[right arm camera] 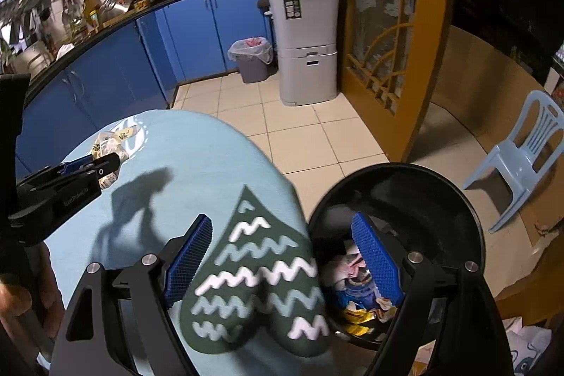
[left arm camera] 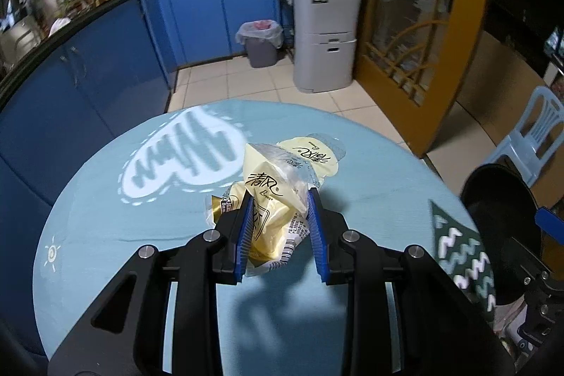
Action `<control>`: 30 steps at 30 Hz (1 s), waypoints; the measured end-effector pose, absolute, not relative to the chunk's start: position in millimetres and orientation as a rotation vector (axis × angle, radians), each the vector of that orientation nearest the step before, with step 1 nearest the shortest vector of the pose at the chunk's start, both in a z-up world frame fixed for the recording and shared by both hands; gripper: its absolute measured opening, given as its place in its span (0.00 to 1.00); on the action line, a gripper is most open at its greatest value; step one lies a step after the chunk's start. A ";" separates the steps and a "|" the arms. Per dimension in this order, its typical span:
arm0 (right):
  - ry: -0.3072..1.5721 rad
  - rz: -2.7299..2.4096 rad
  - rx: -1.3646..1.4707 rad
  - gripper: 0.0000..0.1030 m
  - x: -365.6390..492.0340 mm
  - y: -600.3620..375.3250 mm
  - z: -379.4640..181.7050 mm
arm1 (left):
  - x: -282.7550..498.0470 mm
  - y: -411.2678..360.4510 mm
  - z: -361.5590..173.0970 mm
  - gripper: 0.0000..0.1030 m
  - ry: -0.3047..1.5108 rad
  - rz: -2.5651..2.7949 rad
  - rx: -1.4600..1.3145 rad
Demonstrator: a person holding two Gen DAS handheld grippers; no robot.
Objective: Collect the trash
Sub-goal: 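Carry the yellow packet with the left tool over the black bin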
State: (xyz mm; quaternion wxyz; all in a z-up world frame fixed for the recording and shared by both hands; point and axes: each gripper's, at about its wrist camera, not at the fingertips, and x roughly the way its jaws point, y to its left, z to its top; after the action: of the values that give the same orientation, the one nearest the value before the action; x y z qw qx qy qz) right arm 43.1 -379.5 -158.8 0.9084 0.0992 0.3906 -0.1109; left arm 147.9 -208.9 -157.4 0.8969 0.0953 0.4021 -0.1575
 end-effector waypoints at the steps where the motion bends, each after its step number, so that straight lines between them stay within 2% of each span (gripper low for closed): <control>1: 0.804 -0.234 0.211 0.77 40.5 -383.6 -158.8 | 145.5 -213.9 -157.0 0.29 0.833 -0.334 0.202; 30: 0.771 -0.416 0.366 0.77 -30.0 -494.4 -173.0 | 60.9 -396.5 -151.3 0.32 0.764 -0.618 0.442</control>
State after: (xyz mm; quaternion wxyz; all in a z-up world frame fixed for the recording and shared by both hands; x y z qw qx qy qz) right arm -30.0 -494.4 -173.0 0.8893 0.1764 0.3713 -0.2002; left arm 60.9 -396.5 -151.3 0.8584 0.2103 0.3637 -0.2944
